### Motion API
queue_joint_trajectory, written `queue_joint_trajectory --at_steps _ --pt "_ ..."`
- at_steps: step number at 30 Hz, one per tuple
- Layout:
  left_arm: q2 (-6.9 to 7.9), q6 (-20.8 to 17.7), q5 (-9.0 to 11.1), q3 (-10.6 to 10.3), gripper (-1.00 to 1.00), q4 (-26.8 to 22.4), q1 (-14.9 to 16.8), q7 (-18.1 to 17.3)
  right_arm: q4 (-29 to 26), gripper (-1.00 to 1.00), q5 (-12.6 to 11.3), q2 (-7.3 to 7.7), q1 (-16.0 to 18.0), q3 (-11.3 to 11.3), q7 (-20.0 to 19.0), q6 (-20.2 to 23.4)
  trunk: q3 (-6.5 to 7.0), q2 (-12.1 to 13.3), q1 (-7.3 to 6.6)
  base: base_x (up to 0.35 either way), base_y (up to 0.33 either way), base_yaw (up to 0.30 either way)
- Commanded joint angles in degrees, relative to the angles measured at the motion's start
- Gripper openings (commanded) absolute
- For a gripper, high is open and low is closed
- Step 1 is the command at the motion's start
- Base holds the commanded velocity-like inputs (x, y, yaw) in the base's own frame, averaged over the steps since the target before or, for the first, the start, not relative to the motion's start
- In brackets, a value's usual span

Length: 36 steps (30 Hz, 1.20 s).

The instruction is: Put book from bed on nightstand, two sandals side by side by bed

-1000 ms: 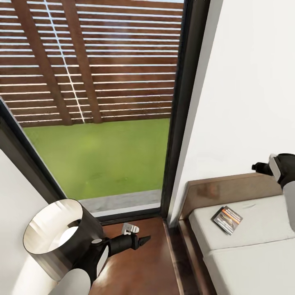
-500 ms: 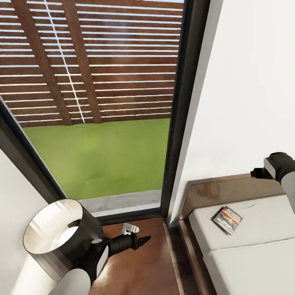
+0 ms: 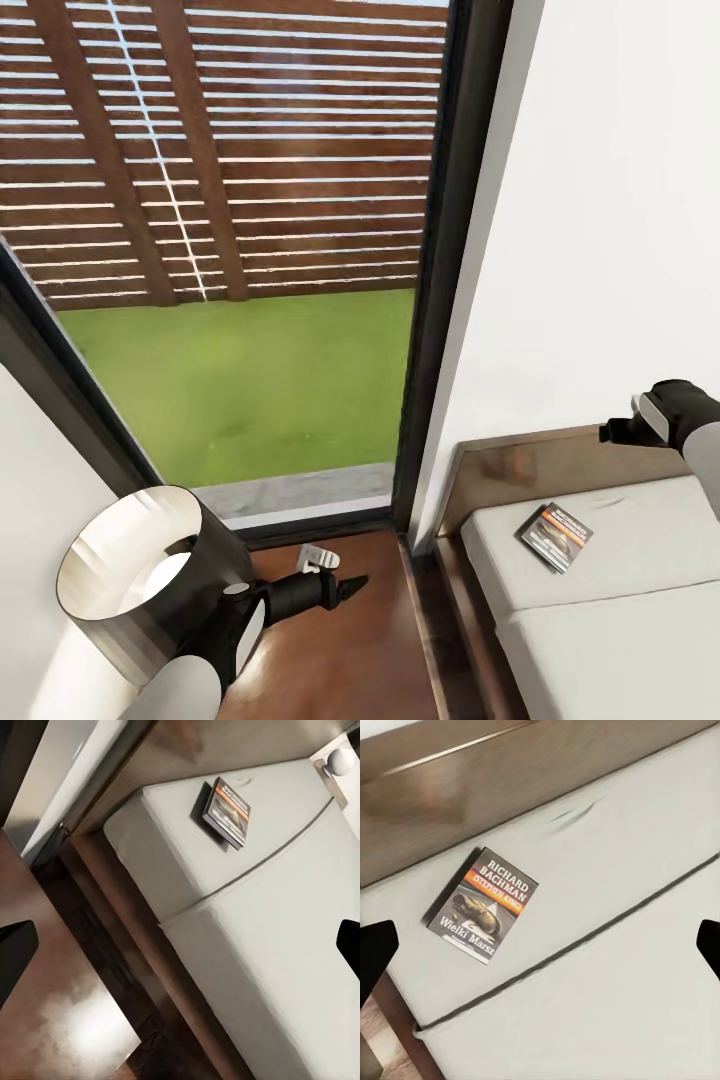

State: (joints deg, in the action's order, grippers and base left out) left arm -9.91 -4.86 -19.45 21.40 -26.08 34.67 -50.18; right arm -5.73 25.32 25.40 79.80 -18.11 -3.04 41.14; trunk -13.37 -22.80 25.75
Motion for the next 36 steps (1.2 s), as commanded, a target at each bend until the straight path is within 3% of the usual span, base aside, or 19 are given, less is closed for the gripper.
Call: queue_joint_trajectory --at_steps 1,15,18,19,20,21,23,26,30,36 --pt "-0.08 -0.5 -0.3 0.5 1.00 -0.1 0.0 -0.4 -0.1 1.00 0.6 0.00 0.0 -0.3 -0.3 0.2 -0.17 -0.1 0.03 0.000 0.000 0.000" --pt "-0.08 -0.7 -0.2 0.6 1.00 -0.1 0.0 -1.3 0.0 1.00 0.8 0.00 0.0 -0.3 -0.1 0.3 -1.33 -0.1 0.03 0.000 0.000 0.000" --pt "-0.08 -0.7 -0.2 0.8 1.00 -0.1 0.0 -5.2 0.2 1.00 0.8 0.00 0.0 -0.3 0.0 0.2 -1.60 -0.1 0.03 0.000 0.000 0.000" --pt "-0.08 -0.7 -0.1 0.9 1.00 -0.1 0.0 -8.1 0.3 1.00 0.8 0.00 0.0 -0.3 0.0 0.2 -1.69 -0.1 0.03 0.000 0.000 0.000" --pt "-0.08 -1.1 0.8 1.0 1.00 -0.3 0.0 -15.0 0.3 1.00 0.8 0.00 -0.1 -0.3 0.0 0.2 -1.78 -0.1 0.03 0.000 0.000 0.000" --pt "-0.08 -1.3 1.1 1.0 1.00 -0.3 0.0 -15.9 0.3 1.00 0.8 0.00 -0.1 -0.3 0.0 0.2 -1.87 -0.1 0.03 0.000 0.000 0.000" --pt "-0.08 -3.1 2.8 1.1 1.00 -0.6 0.0 -18.2 0.3 1.00 0.8 0.00 -0.1 -0.3 0.0 0.2 -2.04 -0.1 0.03 0.000 0.000 0.000" --pt "-0.08 -8.8 5.2 1.0 1.00 -3.2 0.1 -19.4 0.2 1.00 0.8 0.00 -0.1 -0.3 0.1 0.2 -2.31 -0.1 0.03 0.000 0.000 0.000" --pt "-0.08 -17.2 7.2 0.7 1.00 -13.0 0.1 -21.4 0.2 1.00 0.8 0.00 -0.2 -0.1 0.1 0.2 -2.67 -0.1 0.03 0.000 0.000 0.000" --pt "-0.08 -21.6 10.8 0.5 1.00 -19.3 0.1 -26.2 0.0 1.00 0.8 0.00 -0.2 0.0 0.1 0.2 -3.21 -0.1 0.03 0.000 0.000 0.000"
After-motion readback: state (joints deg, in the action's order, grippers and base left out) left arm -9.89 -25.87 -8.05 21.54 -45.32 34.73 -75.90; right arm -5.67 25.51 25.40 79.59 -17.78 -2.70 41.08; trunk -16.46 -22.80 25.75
